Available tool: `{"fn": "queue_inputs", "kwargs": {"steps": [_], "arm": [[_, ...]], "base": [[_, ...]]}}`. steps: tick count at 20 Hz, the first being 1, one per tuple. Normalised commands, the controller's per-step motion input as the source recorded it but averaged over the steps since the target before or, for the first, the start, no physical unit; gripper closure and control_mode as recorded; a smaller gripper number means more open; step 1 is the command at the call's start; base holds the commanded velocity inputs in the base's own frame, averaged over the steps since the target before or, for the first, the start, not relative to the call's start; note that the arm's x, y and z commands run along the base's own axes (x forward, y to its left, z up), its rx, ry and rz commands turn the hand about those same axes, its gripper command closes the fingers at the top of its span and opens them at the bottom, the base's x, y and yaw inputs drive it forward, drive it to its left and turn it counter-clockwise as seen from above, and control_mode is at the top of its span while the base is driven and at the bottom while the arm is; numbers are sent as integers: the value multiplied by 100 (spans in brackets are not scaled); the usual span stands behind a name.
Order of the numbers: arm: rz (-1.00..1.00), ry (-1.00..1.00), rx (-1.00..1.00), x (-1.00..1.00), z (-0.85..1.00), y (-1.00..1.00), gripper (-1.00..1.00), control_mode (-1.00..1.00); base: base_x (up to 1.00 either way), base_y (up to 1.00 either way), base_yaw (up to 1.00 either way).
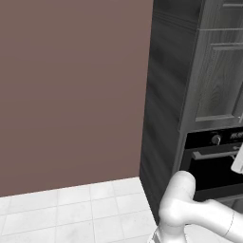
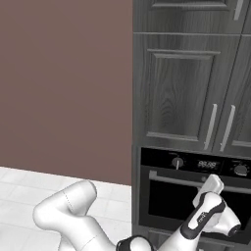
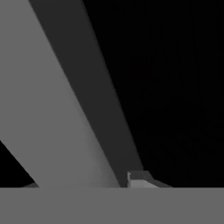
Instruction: Take the fish from the oven and place it on the plate on the counter.
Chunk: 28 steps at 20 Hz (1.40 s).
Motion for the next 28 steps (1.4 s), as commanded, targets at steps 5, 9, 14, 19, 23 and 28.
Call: {"fn": "queue_inputs", "kwargs": {"steps": [5,9,14,19,23,28], "arm": [[0,1,-4,-49,-76,0,100,-100],[2,1,-6,-66,-91,-3,100,-100],[2,2,-5,-67,-91,-8,100,-100],[2,3,-5,-69,-94,-13,100,-100],[2,3,-6,-72,-100,-16,100,-100],[2,2,-6,-79,-100,-14,100,-100]], "base": [[0,0,0],[0,0,0],[0,0,0],[0,0,0],[0,0,0],[0,0,0]]}}
